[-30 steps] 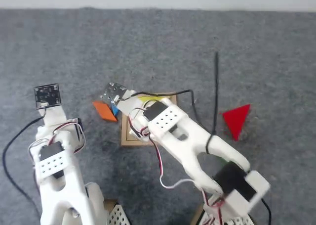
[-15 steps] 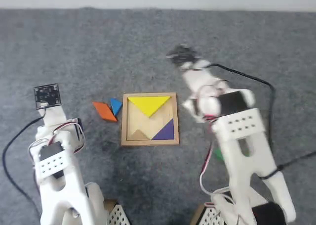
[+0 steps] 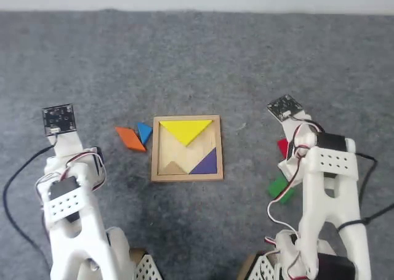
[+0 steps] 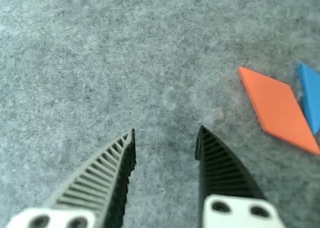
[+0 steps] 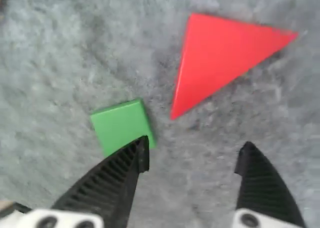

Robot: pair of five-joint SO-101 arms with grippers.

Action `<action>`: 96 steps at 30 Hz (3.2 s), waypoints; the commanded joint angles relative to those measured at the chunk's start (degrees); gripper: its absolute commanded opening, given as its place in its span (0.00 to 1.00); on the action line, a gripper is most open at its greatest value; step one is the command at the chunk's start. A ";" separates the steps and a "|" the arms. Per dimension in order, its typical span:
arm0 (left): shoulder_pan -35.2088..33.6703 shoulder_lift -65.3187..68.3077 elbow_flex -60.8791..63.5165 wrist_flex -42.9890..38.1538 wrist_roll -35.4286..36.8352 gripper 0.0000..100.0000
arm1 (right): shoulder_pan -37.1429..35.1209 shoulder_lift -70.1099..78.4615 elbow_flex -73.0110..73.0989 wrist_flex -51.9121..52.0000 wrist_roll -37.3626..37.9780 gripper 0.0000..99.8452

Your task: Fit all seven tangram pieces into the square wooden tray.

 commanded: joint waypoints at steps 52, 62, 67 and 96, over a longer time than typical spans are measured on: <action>10.99 4.48 -22.81 17.76 0.62 0.19 | 3.47 13.23 -2.29 -10.86 -32.26 0.31; 14.68 37.27 -41.01 25.76 10.02 0.19 | 3.82 13.76 -0.44 -13.23 -32.09 0.31; 14.77 41.58 -44.62 25.76 12.57 0.19 | 3.56 13.76 -0.26 -13.67 -31.91 0.31; 17.14 57.32 -52.44 30.95 34.11 0.22 | 3.47 13.76 -0.18 -13.23 -31.74 0.31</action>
